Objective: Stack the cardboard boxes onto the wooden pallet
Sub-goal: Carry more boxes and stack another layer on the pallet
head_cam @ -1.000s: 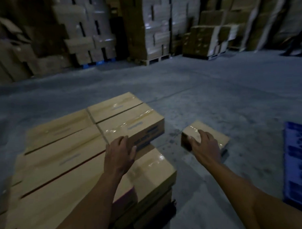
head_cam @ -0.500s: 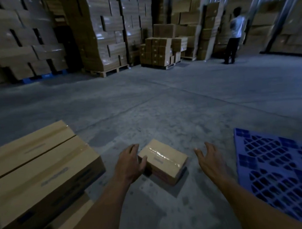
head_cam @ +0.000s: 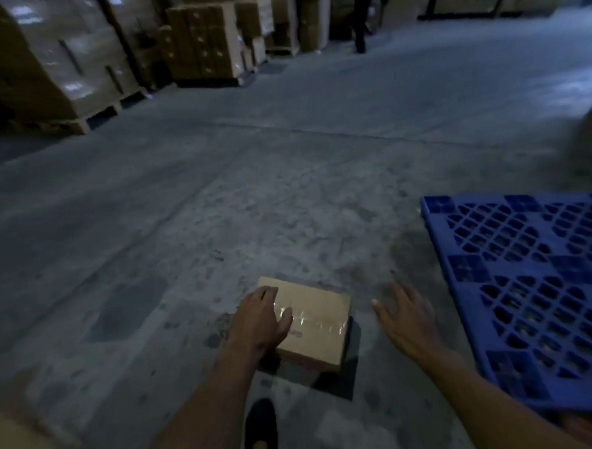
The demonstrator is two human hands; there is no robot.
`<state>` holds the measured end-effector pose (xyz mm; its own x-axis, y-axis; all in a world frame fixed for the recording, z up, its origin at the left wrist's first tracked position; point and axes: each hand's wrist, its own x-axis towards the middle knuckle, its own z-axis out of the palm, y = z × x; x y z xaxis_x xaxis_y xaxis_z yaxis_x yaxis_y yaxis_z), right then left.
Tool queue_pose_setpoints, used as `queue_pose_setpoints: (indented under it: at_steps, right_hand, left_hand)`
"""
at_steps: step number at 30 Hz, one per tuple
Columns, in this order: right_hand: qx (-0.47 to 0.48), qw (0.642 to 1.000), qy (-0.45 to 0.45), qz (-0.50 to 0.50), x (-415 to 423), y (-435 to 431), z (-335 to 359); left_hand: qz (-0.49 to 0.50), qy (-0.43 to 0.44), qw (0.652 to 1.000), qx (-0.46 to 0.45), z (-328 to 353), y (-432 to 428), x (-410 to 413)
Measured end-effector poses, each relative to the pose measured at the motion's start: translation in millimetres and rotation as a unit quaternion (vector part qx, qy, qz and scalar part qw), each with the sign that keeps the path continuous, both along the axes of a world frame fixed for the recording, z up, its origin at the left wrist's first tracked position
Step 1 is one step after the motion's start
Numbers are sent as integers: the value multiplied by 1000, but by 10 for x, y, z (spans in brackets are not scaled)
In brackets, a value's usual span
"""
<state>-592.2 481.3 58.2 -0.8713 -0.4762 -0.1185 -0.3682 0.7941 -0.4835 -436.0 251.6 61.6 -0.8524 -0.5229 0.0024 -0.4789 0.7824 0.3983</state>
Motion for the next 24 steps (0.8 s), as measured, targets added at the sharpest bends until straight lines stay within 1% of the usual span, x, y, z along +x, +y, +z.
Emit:
queue_pose_setpoints:
  at_steps: [2, 4, 7, 9, 12, 14, 17, 21, 24]
  right_hand:
    - [16, 997, -51, -48, -118, -420, -334]
    - [57, 991, -95, -76, -98, -743, -673]
    - [75, 979, -149, -118, -48, -1127, -1164]
    - [105, 966, -182, -148, -7, -1330, -1529]
    - [144, 956, -200, -160, 10, -1546, -2120]
    - [159, 954, -204, -149, -24, -1700, -2591]
    - [173, 952, -206, -149, -123, -1887, -3285]
    - [195, 941, -214, -174, -249, -1953, -4222]
    - [191, 938, -208, -202, -275, -1908, -4767]
  left_hand:
    - [-15, -17, 1000, 15, -299, -480, -267]
    - [-28, -66, 995, 73, -665, -902, -326]
    - [11, -115, 988, 104, -1150, -1518, -321]
    - [34, -152, 979, 134, -1571, -1882, -322]
    - [41, -179, 973, 139, -2270, -2226, -315]
    - [40, -209, 966, 144, -2773, -2374, -350]
    - [43, -222, 966, 129, -3470, -2523, -471]
    - [38, -214, 970, 112, -4370, -2643, -590]
    - [38, -204, 974, 91, -4942, -2733, -593]
